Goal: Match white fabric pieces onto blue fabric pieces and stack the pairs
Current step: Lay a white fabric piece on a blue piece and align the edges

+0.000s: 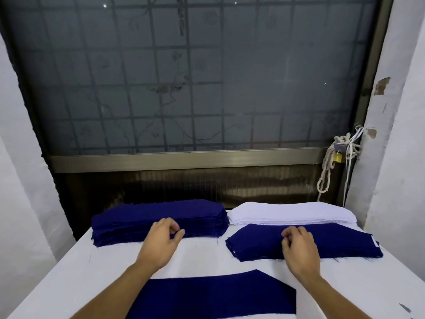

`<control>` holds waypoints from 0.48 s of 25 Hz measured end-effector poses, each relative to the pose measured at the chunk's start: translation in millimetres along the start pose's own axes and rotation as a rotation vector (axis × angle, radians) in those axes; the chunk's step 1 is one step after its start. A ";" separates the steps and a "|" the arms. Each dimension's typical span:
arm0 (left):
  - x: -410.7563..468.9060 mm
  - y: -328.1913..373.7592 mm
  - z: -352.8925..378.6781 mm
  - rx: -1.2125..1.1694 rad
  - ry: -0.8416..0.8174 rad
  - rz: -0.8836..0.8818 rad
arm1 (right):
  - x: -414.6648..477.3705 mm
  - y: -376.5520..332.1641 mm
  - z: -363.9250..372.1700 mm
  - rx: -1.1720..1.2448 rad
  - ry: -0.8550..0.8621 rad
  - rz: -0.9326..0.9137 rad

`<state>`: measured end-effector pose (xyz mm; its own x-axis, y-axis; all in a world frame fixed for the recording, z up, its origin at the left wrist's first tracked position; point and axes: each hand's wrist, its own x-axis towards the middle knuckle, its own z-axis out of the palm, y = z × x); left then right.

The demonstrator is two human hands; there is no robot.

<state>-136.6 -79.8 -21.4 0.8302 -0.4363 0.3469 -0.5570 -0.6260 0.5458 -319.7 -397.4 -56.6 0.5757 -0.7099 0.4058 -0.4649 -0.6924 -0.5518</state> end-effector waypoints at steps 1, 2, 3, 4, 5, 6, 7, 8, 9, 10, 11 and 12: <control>17.0 14.9 9.1 -0.023 -0.019 0.009 | 12.7 1.8 0.7 0.001 0.002 -0.001; 34.4 29.9 19.1 -0.042 -0.039 0.010 | 26.1 3.3 2.2 -0.008 -0.004 -0.003; 51.3 44.5 30.3 -0.056 -0.066 0.010 | 39.4 5.3 4.3 -0.028 -0.020 -0.005; 67.6 58.4 43.1 -0.064 -0.101 0.015 | 52.1 7.9 6.9 -0.057 -0.045 -0.010; 82.8 71.7 57.4 -0.065 -0.139 0.027 | 64.5 11.1 9.8 -0.087 -0.073 -0.020; 95.4 83.8 70.4 -0.058 -0.175 0.044 | 75.1 13.5 12.8 -0.118 -0.101 -0.036; 106.6 94.6 82.8 -0.044 -0.209 0.063 | 85.1 15.2 16.0 -0.146 -0.130 -0.055; 118.3 104.5 97.3 -0.026 -0.239 0.080 | 95.7 18.7 20.2 -0.170 -0.159 -0.071; 129.2 112.7 111.6 0.000 -0.261 0.092 | 106.0 21.9 24.3 -0.184 -0.186 -0.083; 139.4 119.3 125.0 0.036 -0.277 0.096 | 116.2 25.0 28.4 -0.192 -0.209 -0.092; 148.6 124.3 137.7 0.082 -0.288 0.091 | 125.4 27.8 32.6 -0.200 -0.232 -0.101; 156.8 127.6 149.1 0.133 -0.296 0.083 | 134.0 30.4 37.3 -0.212 -0.253 -0.110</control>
<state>-80.6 -324.4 -11.1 0.7506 -0.6461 0.1385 -0.6365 -0.6508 0.4139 -231.6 -508.7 -46.1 0.7665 -0.5933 0.2461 -0.5050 -0.7934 -0.3399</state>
